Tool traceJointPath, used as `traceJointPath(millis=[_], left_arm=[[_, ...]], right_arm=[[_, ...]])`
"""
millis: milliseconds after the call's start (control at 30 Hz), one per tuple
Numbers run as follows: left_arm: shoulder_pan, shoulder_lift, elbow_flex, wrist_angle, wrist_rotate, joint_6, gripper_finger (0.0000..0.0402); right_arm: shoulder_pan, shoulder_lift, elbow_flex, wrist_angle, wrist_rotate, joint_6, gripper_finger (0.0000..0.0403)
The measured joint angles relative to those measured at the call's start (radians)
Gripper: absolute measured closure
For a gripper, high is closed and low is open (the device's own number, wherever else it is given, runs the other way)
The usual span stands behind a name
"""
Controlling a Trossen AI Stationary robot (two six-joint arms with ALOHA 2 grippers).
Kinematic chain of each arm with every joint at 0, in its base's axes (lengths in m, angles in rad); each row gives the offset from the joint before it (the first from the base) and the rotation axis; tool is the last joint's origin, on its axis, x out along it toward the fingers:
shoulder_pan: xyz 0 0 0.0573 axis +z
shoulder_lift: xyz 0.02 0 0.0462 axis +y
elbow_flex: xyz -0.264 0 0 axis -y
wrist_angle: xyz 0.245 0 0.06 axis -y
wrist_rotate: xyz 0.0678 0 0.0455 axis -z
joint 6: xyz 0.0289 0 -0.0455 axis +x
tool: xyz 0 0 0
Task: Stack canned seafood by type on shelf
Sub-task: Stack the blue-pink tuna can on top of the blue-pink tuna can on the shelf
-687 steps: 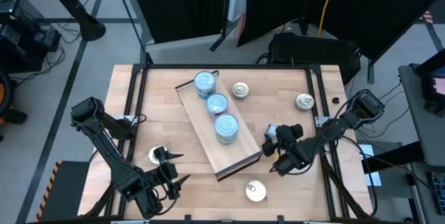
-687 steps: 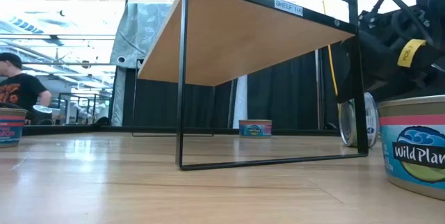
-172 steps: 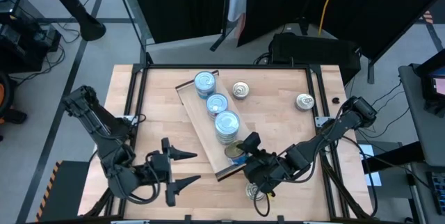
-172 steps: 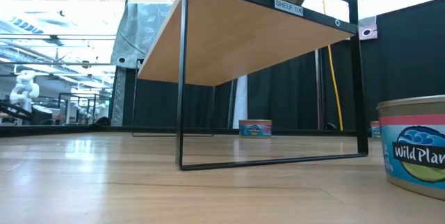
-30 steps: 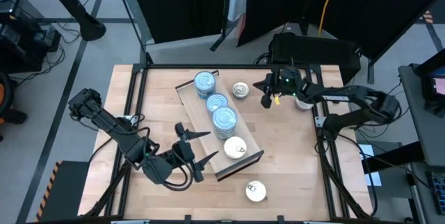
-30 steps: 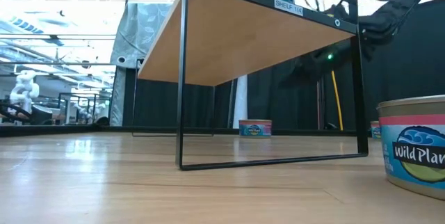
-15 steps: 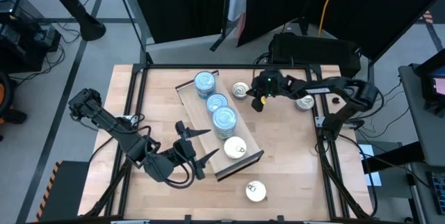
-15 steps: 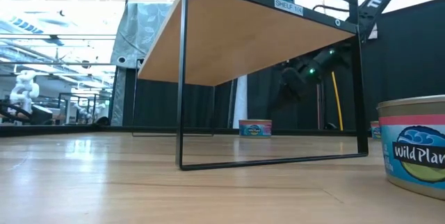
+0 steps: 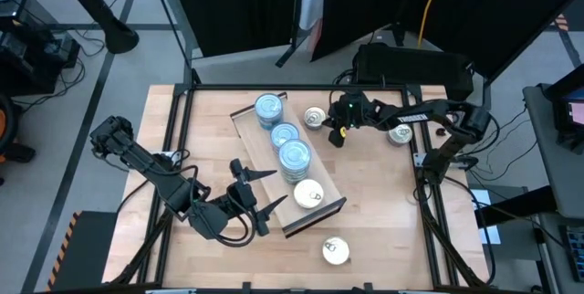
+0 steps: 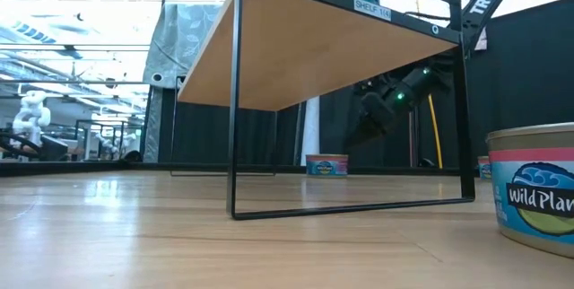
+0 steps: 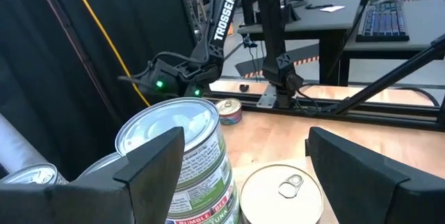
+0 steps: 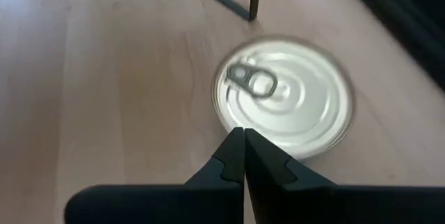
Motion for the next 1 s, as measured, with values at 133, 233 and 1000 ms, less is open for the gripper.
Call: traceJointPath(millis=[133, 233, 1000], left_arm=[[0.000, 0.000, 0.000, 0.000, 0.000, 0.000, 0.0096], [0.000, 0.000, 0.000, 0.000, 0.000, 0.000, 0.0096], [0.000, 0.000, 0.000, 0.008, 0.000, 0.000, 0.0096]], right_arm=[[0.000, -0.026, 0.000, 0.010, 0.005, 0.001, 0.0402], [-0.008, -0.027, 0.000, 0.027, 0.010, -0.004, 0.0403], [-0.024, 0.039, 0.004, -0.021, 0.021, -0.009, 0.0402]])
